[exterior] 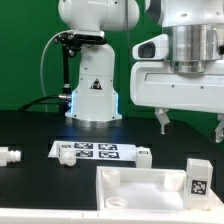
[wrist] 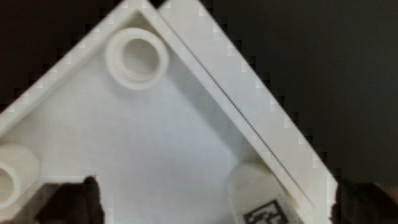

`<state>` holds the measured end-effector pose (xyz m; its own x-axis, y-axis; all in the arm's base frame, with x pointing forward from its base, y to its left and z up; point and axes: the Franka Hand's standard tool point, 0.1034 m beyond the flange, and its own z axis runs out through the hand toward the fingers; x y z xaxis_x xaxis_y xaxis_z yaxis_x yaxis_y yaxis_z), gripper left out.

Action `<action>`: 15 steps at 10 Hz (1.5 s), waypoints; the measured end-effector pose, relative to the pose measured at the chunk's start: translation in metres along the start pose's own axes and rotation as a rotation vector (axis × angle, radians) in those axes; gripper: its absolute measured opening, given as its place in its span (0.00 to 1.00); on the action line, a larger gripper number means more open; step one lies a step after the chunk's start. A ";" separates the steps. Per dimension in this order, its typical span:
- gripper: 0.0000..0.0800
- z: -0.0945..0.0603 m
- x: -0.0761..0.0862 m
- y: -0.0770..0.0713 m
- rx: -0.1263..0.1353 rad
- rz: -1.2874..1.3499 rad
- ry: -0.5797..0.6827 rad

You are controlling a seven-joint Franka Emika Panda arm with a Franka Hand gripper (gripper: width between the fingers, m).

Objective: Assemble square table

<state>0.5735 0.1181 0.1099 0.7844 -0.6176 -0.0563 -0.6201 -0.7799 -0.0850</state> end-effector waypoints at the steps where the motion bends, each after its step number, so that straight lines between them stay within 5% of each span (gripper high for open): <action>1: 0.81 0.000 0.003 0.000 0.007 -0.023 0.013; 4: 0.81 0.002 0.005 0.003 0.004 -0.247 0.015; 5: 0.81 0.012 0.003 0.012 0.004 -0.348 0.043; 7: 0.81 0.039 -0.030 0.050 -0.039 -0.454 0.029; 8: 0.81 0.043 -0.034 0.055 -0.052 -0.500 0.020; 11: 0.81 0.041 -0.031 0.054 -0.054 -0.507 0.003; 13: 0.81 0.036 -0.034 0.066 -0.091 -0.611 -0.146; 15: 0.81 0.029 -0.036 0.079 -0.097 -0.663 -0.233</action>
Offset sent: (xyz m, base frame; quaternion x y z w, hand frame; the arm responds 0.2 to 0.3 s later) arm 0.0000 0.0000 0.0000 0.0000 0.0000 -0.1938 0.9810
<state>0.4969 0.0816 0.0760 0.9716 0.0200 -0.2358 -0.0006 -0.9962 -0.0869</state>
